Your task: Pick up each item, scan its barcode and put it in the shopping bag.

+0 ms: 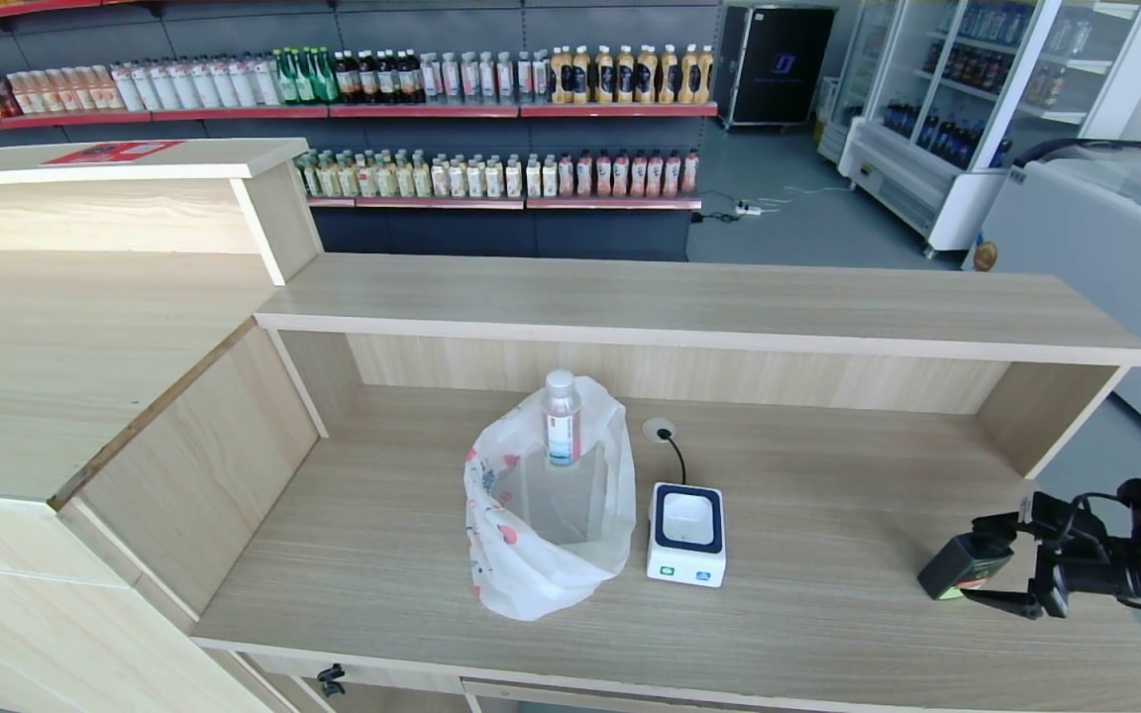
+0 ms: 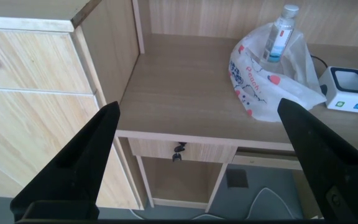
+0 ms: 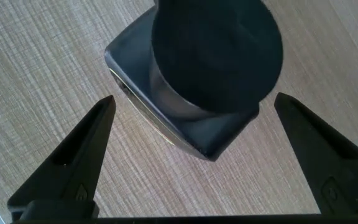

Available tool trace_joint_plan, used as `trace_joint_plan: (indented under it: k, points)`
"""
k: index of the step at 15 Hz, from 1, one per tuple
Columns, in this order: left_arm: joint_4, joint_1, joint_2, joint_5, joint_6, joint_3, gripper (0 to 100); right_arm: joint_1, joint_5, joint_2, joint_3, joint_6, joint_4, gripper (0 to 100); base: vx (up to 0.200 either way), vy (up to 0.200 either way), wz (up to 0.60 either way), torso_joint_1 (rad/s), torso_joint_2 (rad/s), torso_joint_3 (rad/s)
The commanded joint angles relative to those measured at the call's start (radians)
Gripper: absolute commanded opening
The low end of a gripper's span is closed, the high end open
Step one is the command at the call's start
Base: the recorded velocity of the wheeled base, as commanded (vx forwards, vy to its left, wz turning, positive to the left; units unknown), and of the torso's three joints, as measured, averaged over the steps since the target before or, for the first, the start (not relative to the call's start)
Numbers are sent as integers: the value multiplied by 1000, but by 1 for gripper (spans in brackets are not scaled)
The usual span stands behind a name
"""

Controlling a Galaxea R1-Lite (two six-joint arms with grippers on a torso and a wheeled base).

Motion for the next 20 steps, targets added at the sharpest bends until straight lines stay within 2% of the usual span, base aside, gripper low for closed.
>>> trace_joint_plan:
  k: [1, 2, 5, 11, 13, 15, 17, 19, 20]
  points:
    - [0, 0, 1, 0, 0, 0, 100, 12, -3, 12, 6, -9, 0, 100, 0, 0, 0, 0, 0, 0]
    - [0, 0, 1, 0, 0, 0, 100, 17, -3, 15, 9, -15, 3, 0, 0, 0, 0, 0, 0, 0]
    - [0, 0, 1, 0, 0, 0, 100, 17, -7, 26, 9, -59, 3, 0, 0, 0, 0, 0, 0, 0]
    - [0, 0, 1, 0, 0, 0, 100, 11, -7, -27, 13, -65, -12, 0, 0, 0, 0, 0, 0, 0]
    - [0, 0, 1, 0, 0, 0, 100, 11, -1, -165, 23, -91, -32, 0, 0, 0, 0, 0, 0, 0]
    - [0, 0, 1, 0, 0, 0, 100, -44, 13, -370, 93, -142, -37, 0, 0, 0, 0, 0, 0, 0]
    - [0, 0, 1, 0, 0, 0, 100, -127, 53, -573, 181, -259, -37, 0, 0, 0, 0, 0, 0, 0]
    - [0, 0, 1, 0, 0, 0, 100, -176, 108, -714, 224, -447, -38, 0, 0, 0, 0, 0, 0, 0]
    - [0, 0, 1, 0, 0, 0, 100, -183, 195, -789, 225, -633, -49, 0, 0, 0, 0, 0, 0, 0]
